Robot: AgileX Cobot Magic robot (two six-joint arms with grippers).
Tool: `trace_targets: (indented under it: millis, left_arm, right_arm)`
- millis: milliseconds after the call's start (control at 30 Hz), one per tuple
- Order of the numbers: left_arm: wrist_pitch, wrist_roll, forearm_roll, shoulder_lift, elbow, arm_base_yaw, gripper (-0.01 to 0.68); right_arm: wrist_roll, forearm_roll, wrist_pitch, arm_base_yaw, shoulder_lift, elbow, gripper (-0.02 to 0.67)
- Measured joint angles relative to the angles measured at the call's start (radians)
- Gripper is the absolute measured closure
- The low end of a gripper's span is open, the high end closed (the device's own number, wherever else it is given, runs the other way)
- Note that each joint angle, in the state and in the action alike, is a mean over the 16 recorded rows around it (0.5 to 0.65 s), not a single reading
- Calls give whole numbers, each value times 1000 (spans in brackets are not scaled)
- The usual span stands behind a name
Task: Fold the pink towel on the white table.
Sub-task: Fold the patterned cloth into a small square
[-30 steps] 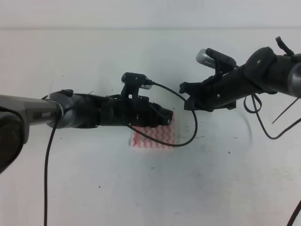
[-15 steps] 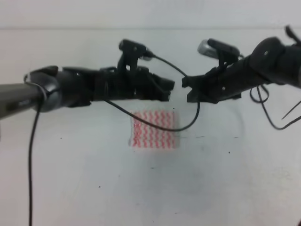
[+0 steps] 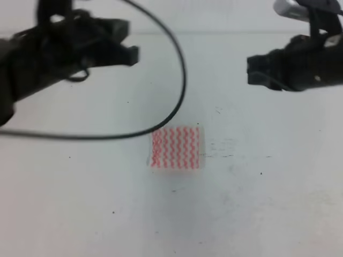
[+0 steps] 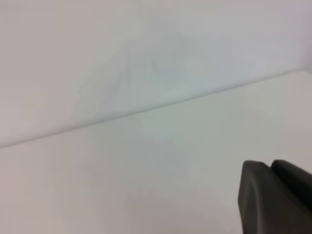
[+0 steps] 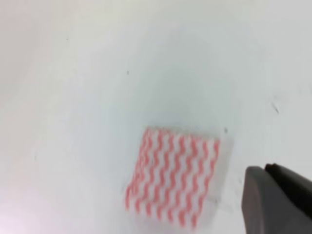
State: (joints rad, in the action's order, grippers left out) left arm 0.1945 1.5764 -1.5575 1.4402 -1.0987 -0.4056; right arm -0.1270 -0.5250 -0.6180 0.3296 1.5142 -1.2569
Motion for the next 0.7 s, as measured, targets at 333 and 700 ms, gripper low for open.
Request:
trace_targets:
  millis: [333,700]
  left_arm:
    - [-229,-1,-46,-472,403,0,676]
    - [-316,-5,-148,-935,786,0,676]
  right_arm:
    - [-3,-19,78,0,-302,281,667]
    - [-50,-29,216,0,-672,590,667]
